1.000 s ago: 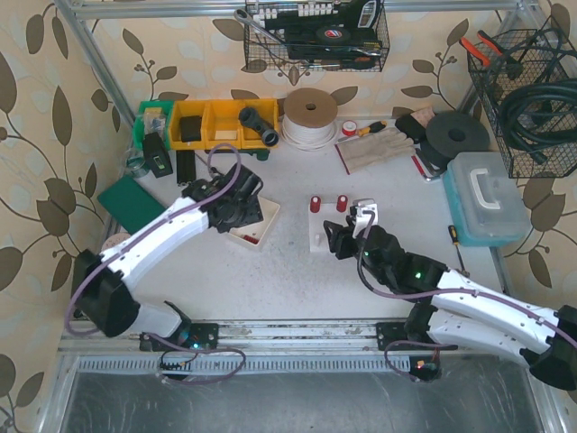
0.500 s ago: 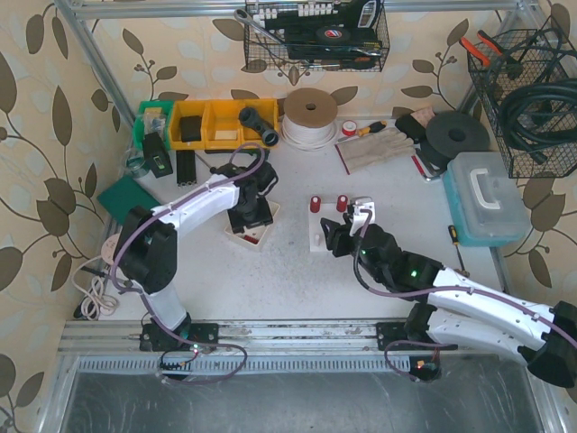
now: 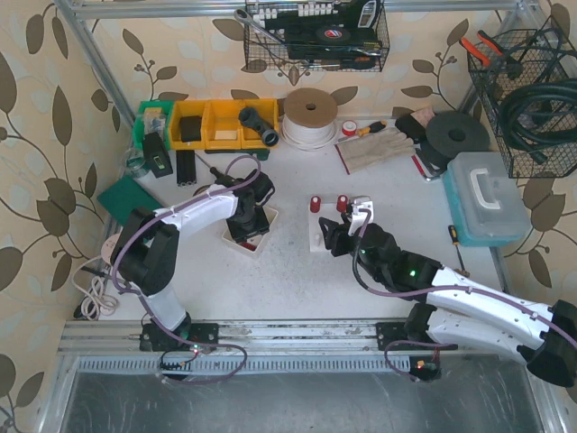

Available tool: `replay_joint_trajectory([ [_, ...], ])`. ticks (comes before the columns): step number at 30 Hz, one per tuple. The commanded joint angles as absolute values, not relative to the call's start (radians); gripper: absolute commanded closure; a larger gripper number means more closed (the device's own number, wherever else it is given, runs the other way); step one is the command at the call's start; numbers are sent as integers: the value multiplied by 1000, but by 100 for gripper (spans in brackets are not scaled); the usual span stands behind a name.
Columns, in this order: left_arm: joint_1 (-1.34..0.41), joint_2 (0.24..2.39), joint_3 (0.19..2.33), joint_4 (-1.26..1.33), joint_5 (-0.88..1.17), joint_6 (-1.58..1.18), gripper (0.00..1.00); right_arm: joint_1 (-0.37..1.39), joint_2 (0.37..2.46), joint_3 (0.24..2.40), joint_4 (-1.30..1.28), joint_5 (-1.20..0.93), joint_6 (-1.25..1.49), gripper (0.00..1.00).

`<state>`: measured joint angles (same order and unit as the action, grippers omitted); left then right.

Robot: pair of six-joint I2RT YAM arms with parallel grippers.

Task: Install the large spring

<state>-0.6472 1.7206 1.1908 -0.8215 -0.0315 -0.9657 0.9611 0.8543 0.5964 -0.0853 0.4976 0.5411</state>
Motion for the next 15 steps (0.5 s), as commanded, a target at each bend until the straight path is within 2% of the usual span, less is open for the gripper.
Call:
replay_joint_trajectory([
  [1,-645,1749,1225,-828,-25,-983,49,963,863,590,-69,495,531,39],
  [8,-646,1825,1268,-849,-43,-980,62,962,862,591,-74,495,532,39],
  [15,-647,1827,1280,-746,-61,-944,63,962,873,595,-73,491,531,39],
])
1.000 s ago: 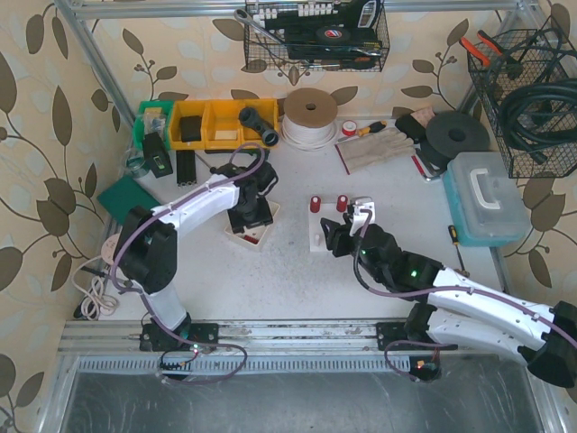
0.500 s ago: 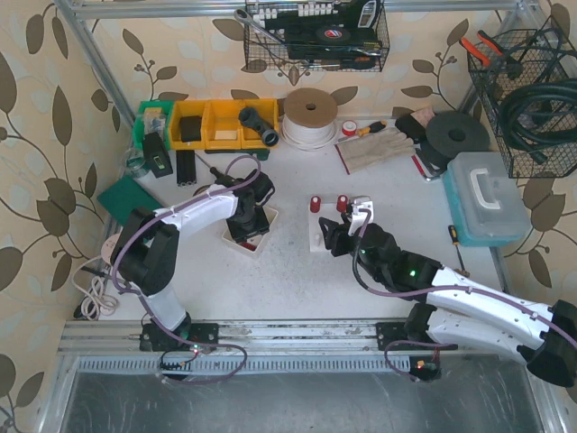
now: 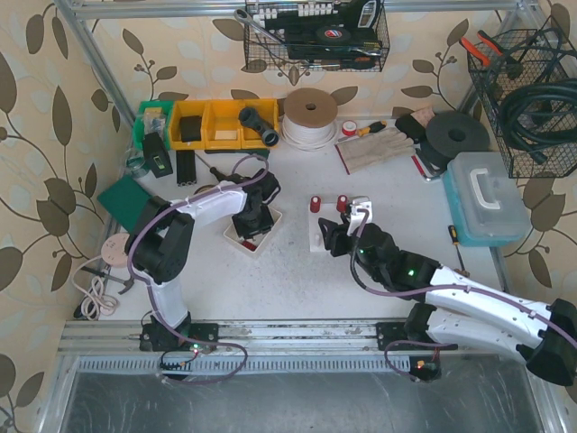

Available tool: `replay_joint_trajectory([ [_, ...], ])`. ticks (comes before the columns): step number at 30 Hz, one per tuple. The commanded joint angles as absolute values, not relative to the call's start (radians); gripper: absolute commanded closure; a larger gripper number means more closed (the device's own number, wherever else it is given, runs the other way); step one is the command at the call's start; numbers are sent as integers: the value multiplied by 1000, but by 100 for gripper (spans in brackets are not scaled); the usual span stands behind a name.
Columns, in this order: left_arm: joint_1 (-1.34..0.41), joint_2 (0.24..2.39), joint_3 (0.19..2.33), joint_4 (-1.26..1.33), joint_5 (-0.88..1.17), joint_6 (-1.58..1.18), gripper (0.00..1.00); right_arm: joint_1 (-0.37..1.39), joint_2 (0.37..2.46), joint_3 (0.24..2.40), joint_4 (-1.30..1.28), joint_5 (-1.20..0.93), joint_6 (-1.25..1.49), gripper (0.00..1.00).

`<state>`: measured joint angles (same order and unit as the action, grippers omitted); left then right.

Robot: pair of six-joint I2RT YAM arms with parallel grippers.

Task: Install the large spring

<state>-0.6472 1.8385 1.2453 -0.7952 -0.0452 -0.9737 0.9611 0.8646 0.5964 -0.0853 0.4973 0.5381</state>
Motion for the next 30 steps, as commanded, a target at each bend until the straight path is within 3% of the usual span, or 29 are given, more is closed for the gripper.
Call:
replay_joint_trajectory([
  [1,-646,1833,1294,-752,-68,-927,63,963,877,596,-74,492,531,39],
  [8,-650,1881,1382,-854,-160,-794,62,963,916,617,-75,494,524,39],
  [13,-649,1786,1365,-838,-134,-803,61,944,976,688,-141,436,509,39],
  [23,-616,1399,1301,-955,-262,-883,60,625,1304,1142,-608,-222,380,40],
  [30,-415,1049,1024,-908,-221,-895,58,657,1740,1519,-871,-237,105,45],
])
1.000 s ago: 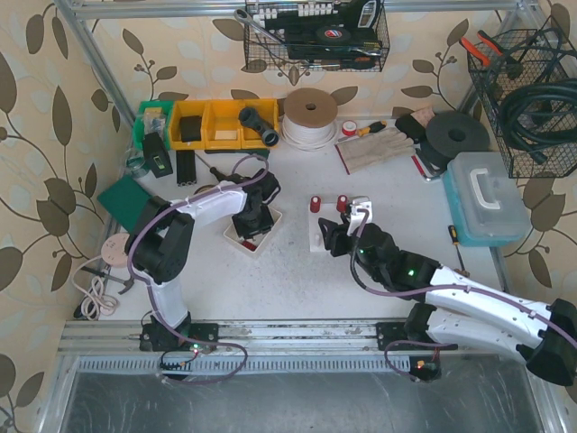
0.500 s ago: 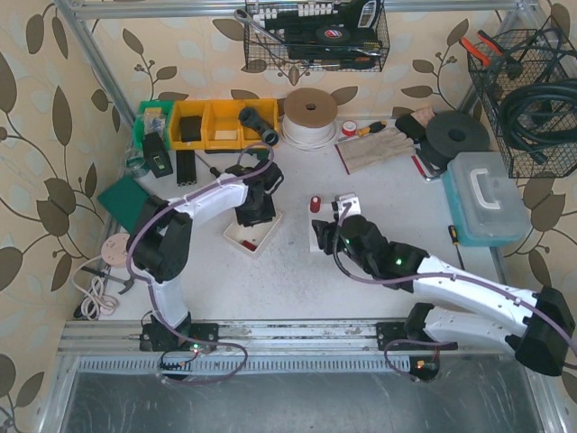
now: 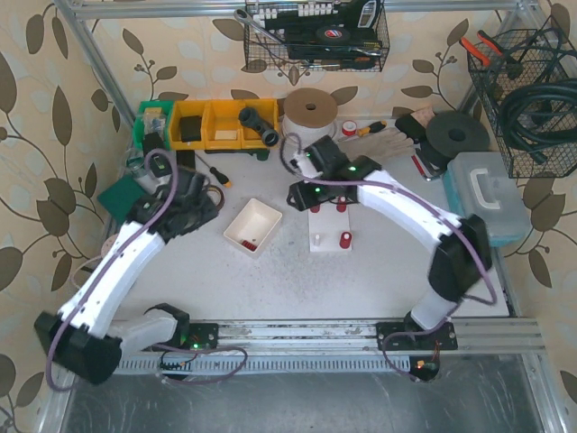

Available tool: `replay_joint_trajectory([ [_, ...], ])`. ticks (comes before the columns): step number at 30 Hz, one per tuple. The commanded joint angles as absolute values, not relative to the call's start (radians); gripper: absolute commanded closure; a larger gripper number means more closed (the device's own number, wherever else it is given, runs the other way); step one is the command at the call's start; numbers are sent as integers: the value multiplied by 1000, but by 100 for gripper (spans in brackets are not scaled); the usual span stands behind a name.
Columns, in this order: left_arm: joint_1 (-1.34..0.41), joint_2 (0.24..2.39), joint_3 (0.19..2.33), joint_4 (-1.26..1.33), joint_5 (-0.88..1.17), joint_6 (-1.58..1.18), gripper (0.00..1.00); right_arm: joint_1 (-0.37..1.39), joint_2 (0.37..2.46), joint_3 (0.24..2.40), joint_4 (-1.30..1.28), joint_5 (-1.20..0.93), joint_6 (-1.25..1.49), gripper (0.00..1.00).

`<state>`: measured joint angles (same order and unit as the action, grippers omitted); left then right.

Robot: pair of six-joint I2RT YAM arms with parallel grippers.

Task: Install the large spring

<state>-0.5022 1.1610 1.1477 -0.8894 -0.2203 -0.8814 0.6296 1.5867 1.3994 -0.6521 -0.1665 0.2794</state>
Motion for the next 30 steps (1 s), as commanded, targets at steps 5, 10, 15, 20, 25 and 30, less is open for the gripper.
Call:
replay_joint_trajectory([
  [5,-317,969,939,-879,-145,-855,57,692,1944,1742,-995,-142,23,45],
  [10,-285,993,890,-831,-80,-809,57,730,2087,1896,-1035,-105,0,45],
  [15,-269,988,854,-793,-40,-794,58,752,2182,1992,-1048,-85,-2,47],
  [20,-242,1003,831,-708,78,-740,57,768,2273,2105,-1088,-14,-5,54],
  [25,-233,1035,847,-704,109,-716,57,769,2320,2164,-1078,41,9,59],
  [30,-226,1032,843,-704,105,-716,58,768,2337,2175,-1043,36,36,66],
])
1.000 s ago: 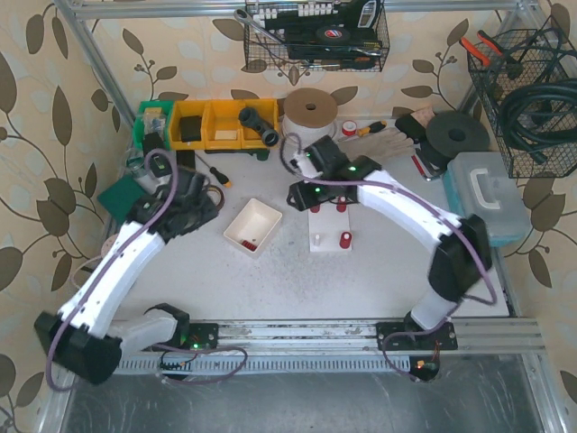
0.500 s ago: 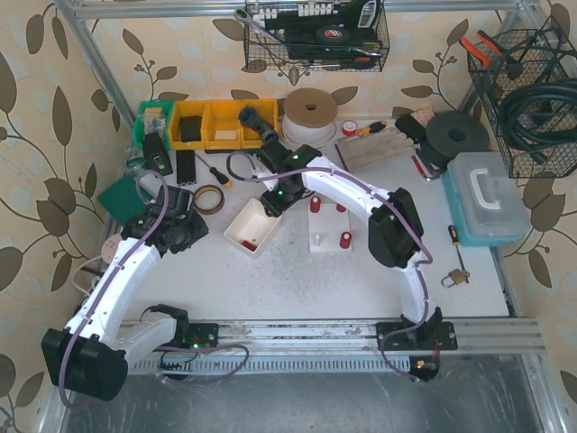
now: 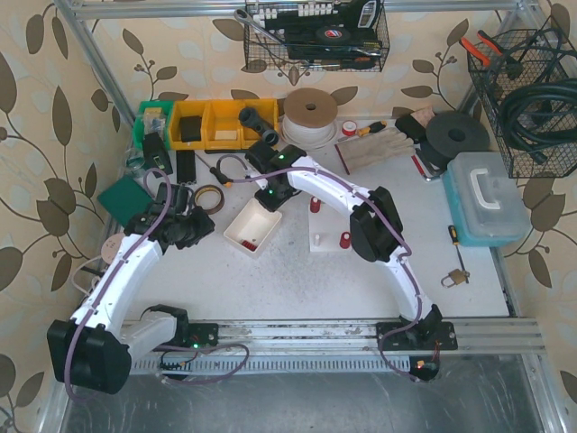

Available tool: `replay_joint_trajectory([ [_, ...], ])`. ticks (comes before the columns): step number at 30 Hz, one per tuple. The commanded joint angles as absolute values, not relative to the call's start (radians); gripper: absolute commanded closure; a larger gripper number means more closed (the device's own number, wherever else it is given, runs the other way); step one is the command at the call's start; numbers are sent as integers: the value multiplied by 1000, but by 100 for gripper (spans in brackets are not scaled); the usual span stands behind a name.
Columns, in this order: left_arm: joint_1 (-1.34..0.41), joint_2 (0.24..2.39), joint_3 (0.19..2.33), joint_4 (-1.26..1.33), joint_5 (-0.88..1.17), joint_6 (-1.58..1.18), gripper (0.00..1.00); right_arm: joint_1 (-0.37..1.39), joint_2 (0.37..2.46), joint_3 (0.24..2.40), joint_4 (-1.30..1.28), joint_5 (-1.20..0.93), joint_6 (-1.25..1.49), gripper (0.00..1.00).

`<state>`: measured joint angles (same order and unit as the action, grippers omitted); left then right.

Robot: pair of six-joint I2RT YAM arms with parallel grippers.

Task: Install the large spring

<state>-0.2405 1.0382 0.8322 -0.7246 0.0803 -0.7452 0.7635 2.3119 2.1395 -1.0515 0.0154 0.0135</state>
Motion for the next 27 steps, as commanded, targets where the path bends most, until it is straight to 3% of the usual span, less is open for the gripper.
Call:
replay_joint_trajectory([
  [1,-224,1032,842,-704,103,-716,57,769,2340,2170,-1037,25,43,67],
  [17,-218,1023,846,-726,98,-707,58,789,2381,2131,-974,9,128,71],
  [25,-213,1031,866,-738,100,-697,58,788,2370,2117,-988,129,229,100],
  [27,-212,1031,869,-739,98,-695,58,789,2341,2075,-967,156,266,100],
])
